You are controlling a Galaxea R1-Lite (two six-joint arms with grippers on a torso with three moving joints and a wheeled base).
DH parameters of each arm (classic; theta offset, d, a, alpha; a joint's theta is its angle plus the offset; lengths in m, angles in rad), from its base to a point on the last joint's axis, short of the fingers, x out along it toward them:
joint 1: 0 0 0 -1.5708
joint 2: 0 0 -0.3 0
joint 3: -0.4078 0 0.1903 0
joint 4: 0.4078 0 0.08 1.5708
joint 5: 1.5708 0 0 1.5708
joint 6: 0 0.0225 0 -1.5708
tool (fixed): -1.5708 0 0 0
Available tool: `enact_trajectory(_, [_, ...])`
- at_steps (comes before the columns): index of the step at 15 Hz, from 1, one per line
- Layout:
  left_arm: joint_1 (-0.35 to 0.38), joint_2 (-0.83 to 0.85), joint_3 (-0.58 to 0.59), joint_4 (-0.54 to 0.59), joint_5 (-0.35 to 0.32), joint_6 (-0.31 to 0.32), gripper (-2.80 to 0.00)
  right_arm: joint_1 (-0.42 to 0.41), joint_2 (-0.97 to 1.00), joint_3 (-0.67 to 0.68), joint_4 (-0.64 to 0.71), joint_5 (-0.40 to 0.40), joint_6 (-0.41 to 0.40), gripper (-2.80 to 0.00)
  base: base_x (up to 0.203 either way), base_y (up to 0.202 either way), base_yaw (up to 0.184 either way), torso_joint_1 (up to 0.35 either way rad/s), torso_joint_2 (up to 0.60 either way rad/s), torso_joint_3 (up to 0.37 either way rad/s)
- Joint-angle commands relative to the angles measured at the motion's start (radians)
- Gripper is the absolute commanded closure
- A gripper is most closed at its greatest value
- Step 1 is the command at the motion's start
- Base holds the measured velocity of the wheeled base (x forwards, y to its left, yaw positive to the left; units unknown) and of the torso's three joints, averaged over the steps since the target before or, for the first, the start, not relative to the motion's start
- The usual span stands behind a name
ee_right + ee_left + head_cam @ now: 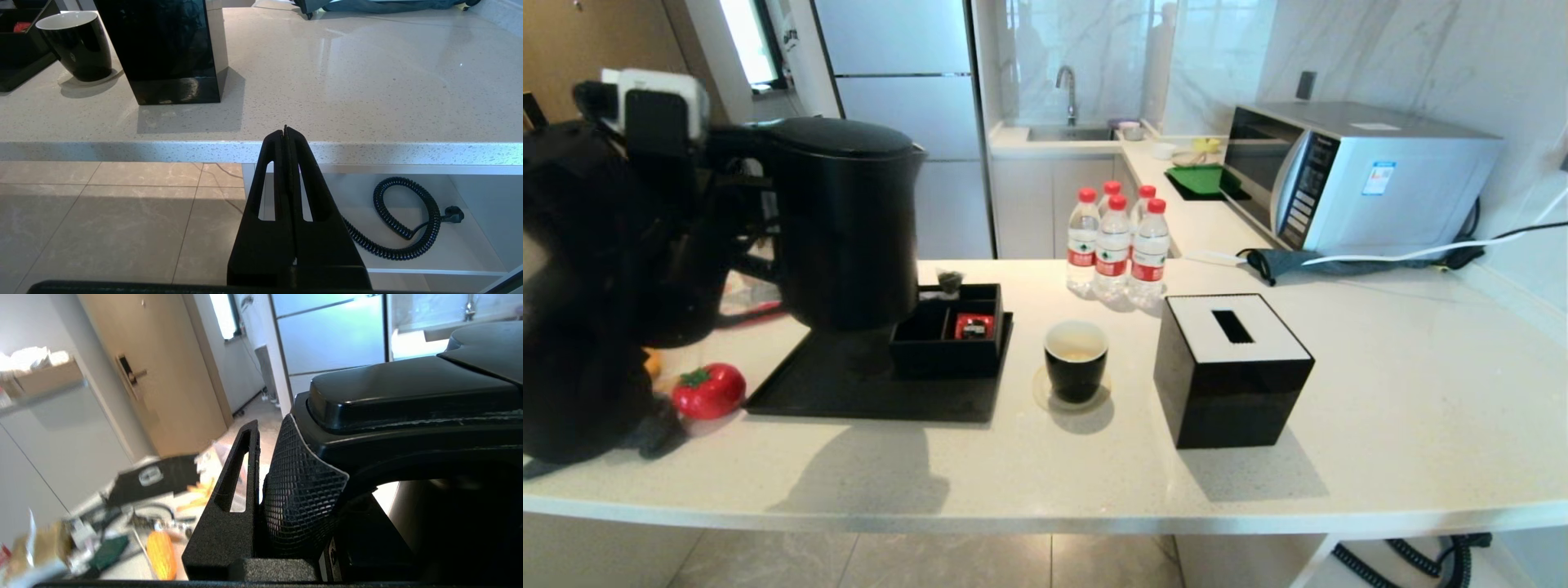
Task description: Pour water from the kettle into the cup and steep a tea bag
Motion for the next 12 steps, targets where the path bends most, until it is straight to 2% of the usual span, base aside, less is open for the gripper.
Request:
enact_trajectory(1, [0.054, -0.025, 0.038, -0.010, -0.006, -0.052, 0.00, 0.000, 0.000, 0.000, 0.000, 0.001, 0.000, 0.00, 0.000, 0.000, 0.000, 0.000, 0.00, 0.000])
enact_trajectory(3, [0.114, -0.021, 0.075, -0.030, -0.034, -0.114, 0.00, 0.000, 0.000, 0.000, 0.000, 0.001, 0.000, 0.00, 0.000, 0.000, 0.000, 0.000, 0.00, 0.000])
enact_trajectory(6, [0.213, 0.027, 0.134, -0.147, -0.103, -0.154, 0.00, 0.000, 0.000, 0.000, 0.000, 0.001, 0.000, 0.00, 0.000, 0.000, 0.000, 0.000, 0.00, 0.000])
enact_trajectory(9, [0.290, 0.097, 0.187, -0.264, -0.166, -0.173, 0.00, 0.000, 0.000, 0.000, 0.000, 0.001, 0.000, 0.00, 0.000, 0.000, 0.000, 0.000, 0.00, 0.000])
enact_trajectory(12, [0.336, 0.186, 0.201, -0.358, -0.220, -0.175, 0.00, 0.000, 0.000, 0.000, 0.000, 0.001, 0.000, 0.00, 0.000, 0.000, 0.000, 0.000, 0.00, 0.000])
